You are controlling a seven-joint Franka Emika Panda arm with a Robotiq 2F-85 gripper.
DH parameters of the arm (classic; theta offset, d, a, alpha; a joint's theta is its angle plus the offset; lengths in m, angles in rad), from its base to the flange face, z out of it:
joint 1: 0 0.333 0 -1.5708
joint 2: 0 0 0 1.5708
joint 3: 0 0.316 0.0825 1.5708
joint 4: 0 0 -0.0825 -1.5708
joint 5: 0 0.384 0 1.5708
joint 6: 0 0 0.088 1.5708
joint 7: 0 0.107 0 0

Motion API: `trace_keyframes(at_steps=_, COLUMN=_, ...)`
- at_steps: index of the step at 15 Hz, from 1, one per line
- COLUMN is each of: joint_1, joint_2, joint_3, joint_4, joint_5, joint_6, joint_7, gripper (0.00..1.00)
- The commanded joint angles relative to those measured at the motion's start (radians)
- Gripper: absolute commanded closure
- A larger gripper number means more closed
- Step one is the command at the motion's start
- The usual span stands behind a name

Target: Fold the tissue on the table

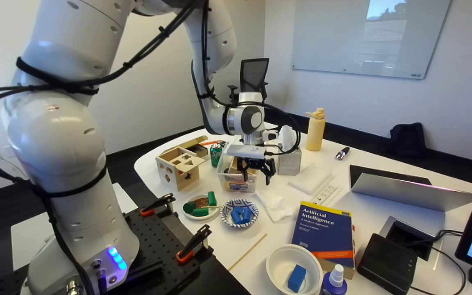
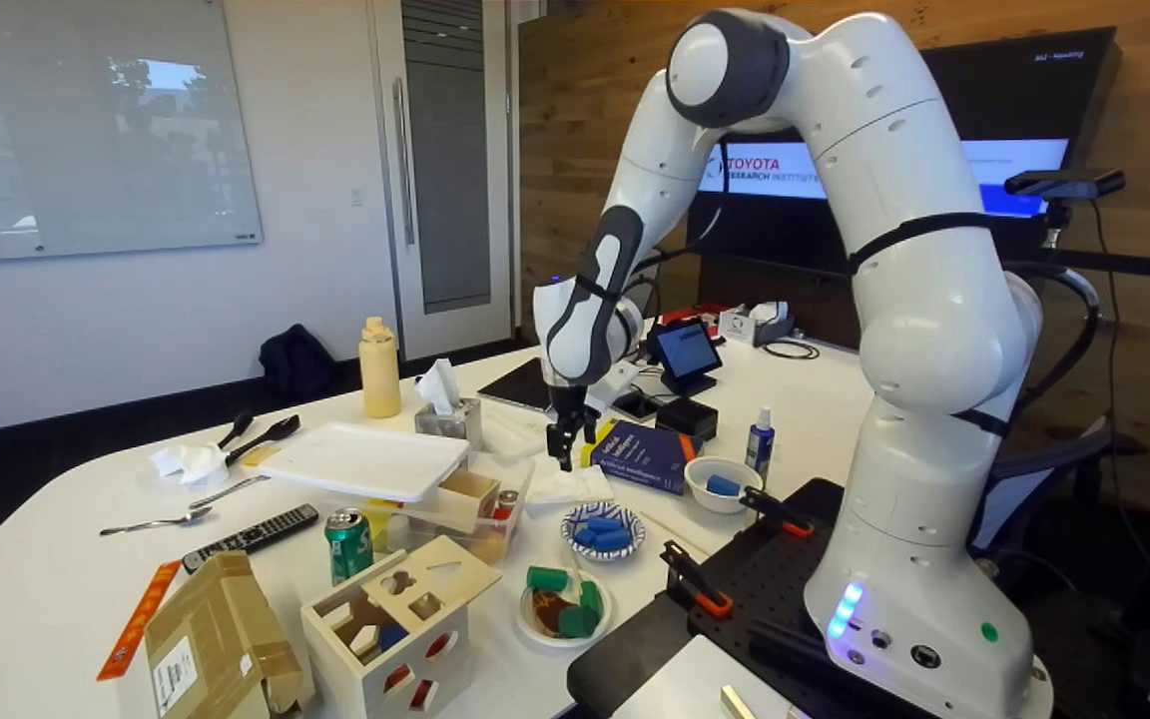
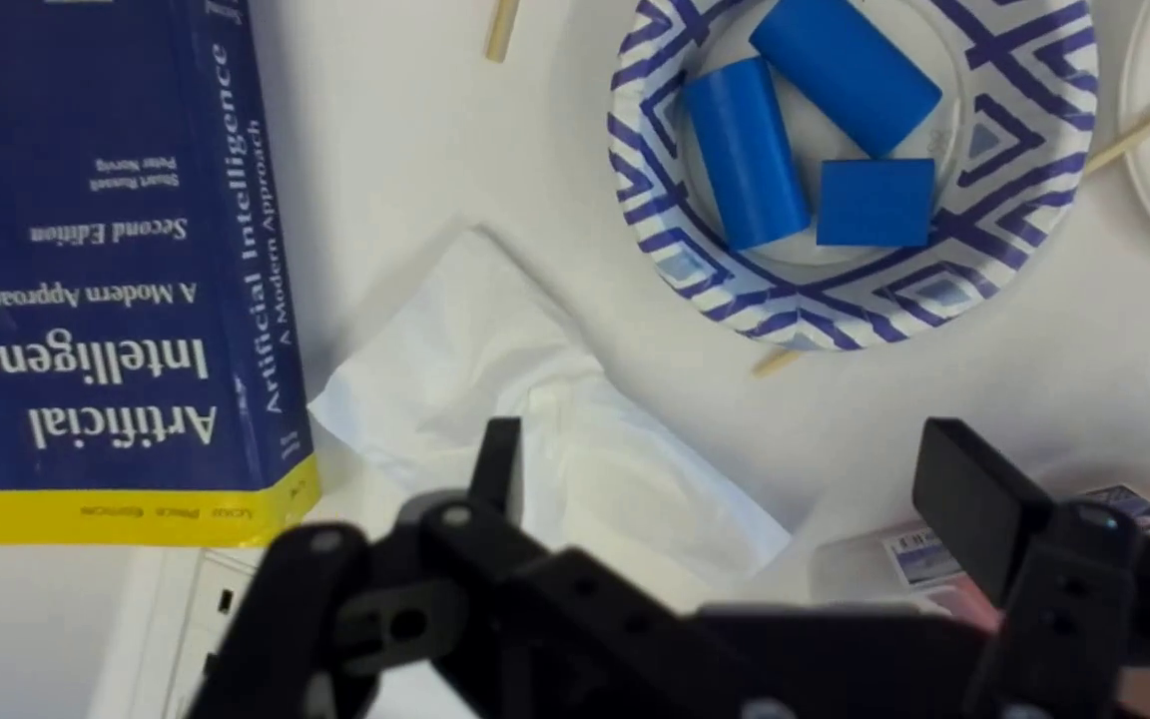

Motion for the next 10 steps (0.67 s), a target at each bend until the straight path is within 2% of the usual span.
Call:
trace_keyframes(at_steps=1, joint_1=0.066, joint_2=0.106, joint_3=-0.040, joint_4=0.069, joint_5=-0.021, joint_6=0.058, joint_7=0.035, gripper=0.00)
trace_keyframes(at_steps=6, joint_1=0.134, joint_2=0.218, joint_3=-0.084, joint_4=0.148, joint_5=-0.009, joint_6=0.115, joint_7=0.046, gripper=0.00)
trace_keyframes(at_steps=10, joint_1=0.139, joint_2=0.311, joint_3=-0.098, joint_4=0.234, joint_5=0.016, joint_6=0.140, joint_7=0.048, gripper=0.00)
